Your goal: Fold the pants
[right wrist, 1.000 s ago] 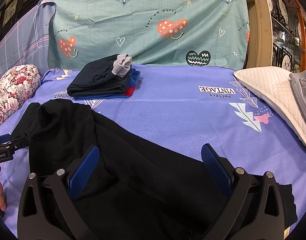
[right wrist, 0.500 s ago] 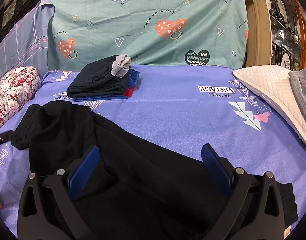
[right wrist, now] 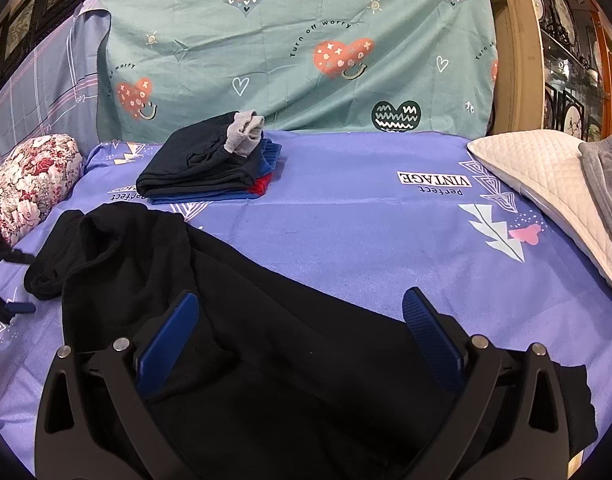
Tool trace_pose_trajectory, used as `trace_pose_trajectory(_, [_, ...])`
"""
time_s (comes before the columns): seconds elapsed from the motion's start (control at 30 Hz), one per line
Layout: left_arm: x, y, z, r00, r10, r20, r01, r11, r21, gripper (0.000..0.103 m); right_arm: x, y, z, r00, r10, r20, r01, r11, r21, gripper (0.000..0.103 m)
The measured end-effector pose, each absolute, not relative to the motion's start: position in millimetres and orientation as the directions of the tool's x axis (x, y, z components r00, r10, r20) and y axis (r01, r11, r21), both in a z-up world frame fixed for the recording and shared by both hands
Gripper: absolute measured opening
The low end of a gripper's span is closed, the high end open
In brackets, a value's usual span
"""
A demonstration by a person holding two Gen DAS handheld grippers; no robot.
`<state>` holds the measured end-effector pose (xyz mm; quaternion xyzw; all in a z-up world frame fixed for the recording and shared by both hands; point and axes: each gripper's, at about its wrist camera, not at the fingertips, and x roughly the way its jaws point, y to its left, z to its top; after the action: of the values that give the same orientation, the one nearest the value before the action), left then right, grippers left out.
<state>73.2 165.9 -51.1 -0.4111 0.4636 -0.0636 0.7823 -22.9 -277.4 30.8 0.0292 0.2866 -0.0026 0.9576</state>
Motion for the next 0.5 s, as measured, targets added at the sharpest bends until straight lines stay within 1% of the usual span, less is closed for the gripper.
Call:
trace_pose_trajectory(0.07, [83.3, 163.4, -49.1, 0.562, -0.468, -0.682, -0.291, 0.66, -0.693, 0.097, -23.1, -278.7, 31.0, 0.836, 0.01, -0.549, 0.026, 0.998, 0.058, 0.102])
trace_pose_trajectory(0.1, [88.7, 160.5, -47.3, 0.557, -0.456, -0.694, -0.293, 0.675, -0.678, 0.091, -24.2, -279.1, 32.6, 0.84, 0.01, -0.542, 0.026, 0.998, 0.058, 0.102])
trace_pose_trajectory(0.13, [93.3, 160.5, -47.2, 0.549, -0.457, -0.699, -0.289, 0.681, -0.673, 0.066, -25.3, -279.3, 34.5, 0.844, 0.011, -0.536, 0.025, 0.998, 0.059, 0.101])
trace_pose_trajectory(0.17, [97.6, 155.9, -49.4, 0.529, -0.485, -0.696, -0.275, 0.678, -0.682, 0.034, -30.0, -282.7, 40.4, 0.854, 0.026, -0.52, 0.017, 0.997, 0.076, 0.101])
trace_pose_trajectory(0.2, [98.9, 153.0, -50.5, 0.515, -0.505, -0.693, -0.264, 0.676, -0.688, 0.022, -33.9, -288.4, 45.5, 0.851, 0.049, -0.522, 0.008, 0.994, 0.107, 0.101])
trace_pose_trajectory(0.23, [96.5, 152.5, -49.1, 0.513, -0.506, -0.693, -0.257, 0.68, -0.687, 0.02, -36.2, -292.7, 48.5, 0.845, 0.065, -0.53, 0.003, 0.992, 0.126, 0.101])
trace_pose_trajectory(0.33, [94.5, 152.4, -45.3, 0.521, -0.489, -0.7, -0.227, 0.711, -0.665, 0.02, -46.9, -320.5, 53.7, 0.764, 0.128, -0.633, -0.003, 0.981, 0.194, 0.101])
trace_pose_trajectory(0.4, [98.6, 153.0, -50.3, 0.506, -0.495, -0.706, -0.229, 0.712, -0.663, 0.021, -62.5, -347.1, 52.7, 0.695, 0.127, -0.707, 0.023, 0.98, 0.198, 0.101])
trace_pose_trajectory(0.43, [100.0, 153.8, -52.1, 0.504, -0.493, -0.709, -0.23, 0.715, -0.66, 0.022, -70.5, -356.4, 49.8, 0.657, 0.109, -0.746, 0.036, 0.984, 0.175, 0.101])
trace_pose_trajectory(0.5, [109.6, 148.4, -56.8, 0.495, -0.497, -0.713, -0.23, 0.716, -0.659, 0.031, -82.1, -364.7, 42.0, 0.593, 0.067, -0.803, 0.056, 0.991, 0.124, 0.101])
